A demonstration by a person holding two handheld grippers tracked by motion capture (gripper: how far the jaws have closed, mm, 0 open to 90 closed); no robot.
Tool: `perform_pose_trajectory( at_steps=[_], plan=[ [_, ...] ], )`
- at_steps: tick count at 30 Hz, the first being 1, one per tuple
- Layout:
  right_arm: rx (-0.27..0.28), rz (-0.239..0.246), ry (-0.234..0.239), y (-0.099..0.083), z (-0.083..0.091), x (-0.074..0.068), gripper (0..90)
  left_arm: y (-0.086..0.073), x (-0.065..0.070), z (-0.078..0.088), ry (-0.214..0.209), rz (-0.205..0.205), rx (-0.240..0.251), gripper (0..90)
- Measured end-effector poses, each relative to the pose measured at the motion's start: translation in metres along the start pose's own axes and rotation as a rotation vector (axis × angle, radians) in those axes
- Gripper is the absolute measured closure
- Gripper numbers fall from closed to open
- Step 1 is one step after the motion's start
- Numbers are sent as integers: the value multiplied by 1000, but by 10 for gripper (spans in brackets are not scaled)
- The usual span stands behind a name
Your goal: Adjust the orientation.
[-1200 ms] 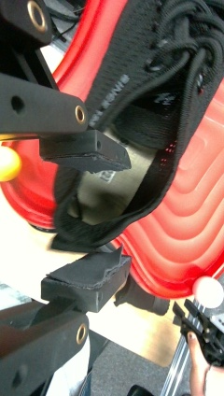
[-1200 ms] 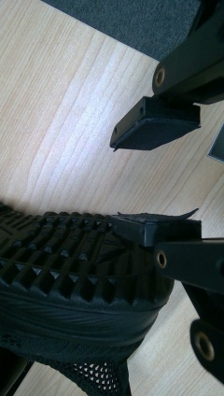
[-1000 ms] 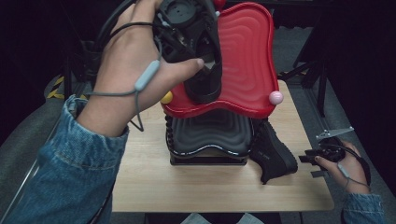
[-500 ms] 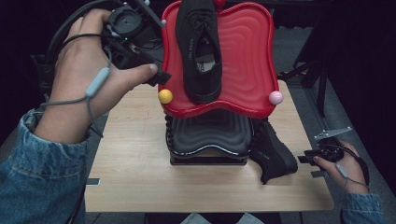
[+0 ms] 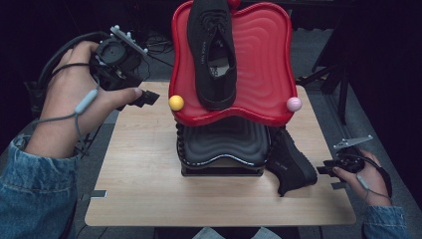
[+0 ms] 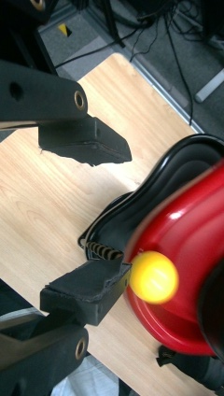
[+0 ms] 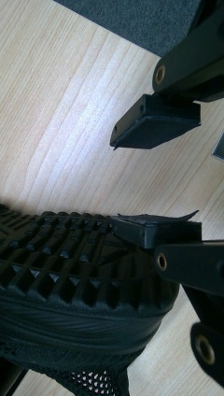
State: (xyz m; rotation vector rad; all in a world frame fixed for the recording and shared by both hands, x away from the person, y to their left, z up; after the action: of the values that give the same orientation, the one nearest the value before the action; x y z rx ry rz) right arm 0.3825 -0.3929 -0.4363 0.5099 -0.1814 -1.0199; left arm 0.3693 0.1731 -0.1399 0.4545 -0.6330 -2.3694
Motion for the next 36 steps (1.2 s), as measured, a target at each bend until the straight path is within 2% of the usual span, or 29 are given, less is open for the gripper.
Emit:
perform_pose_trajectory(
  at_steps=[4,6,15,23,28,31,36],
  plan=[
    [1,1,2,0,0,0,556,-15,-5,-17,-10,20,-2,388],
    [3,0,1,0,1,0,556,-22,-7,-24,-15,13,12,391],
    [5,-12,-1,-2,3,2,557,-57,-7,-56,-51,26,34,387],
    [4,-4,-2,-2,3,1,559,-84,-6,-90,-86,58,79,375],
    [1,-7,1,-2,2,1,561,-98,-7,-110,-88,66,59,376],
    [0,-6,-1,-2,2,1,561,-106,-6,-120,-104,82,56,375],
    [-3,-4,-1,-2,1,1,560,-118,-7,-130,-91,96,32,375]
  ],
)
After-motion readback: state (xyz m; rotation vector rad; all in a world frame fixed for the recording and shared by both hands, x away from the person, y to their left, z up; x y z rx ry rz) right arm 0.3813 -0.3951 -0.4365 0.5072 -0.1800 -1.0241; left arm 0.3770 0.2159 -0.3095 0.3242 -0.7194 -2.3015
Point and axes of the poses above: each handheld gripper's, and its own axes: z roughly backward along the jaws, y roughly out of its top, x roughly to its right, the point moved 3 cm from there along -z, roughly forward along the jaws, and after that the axes turned 3 degrees about -z, right-handed, at the moved point
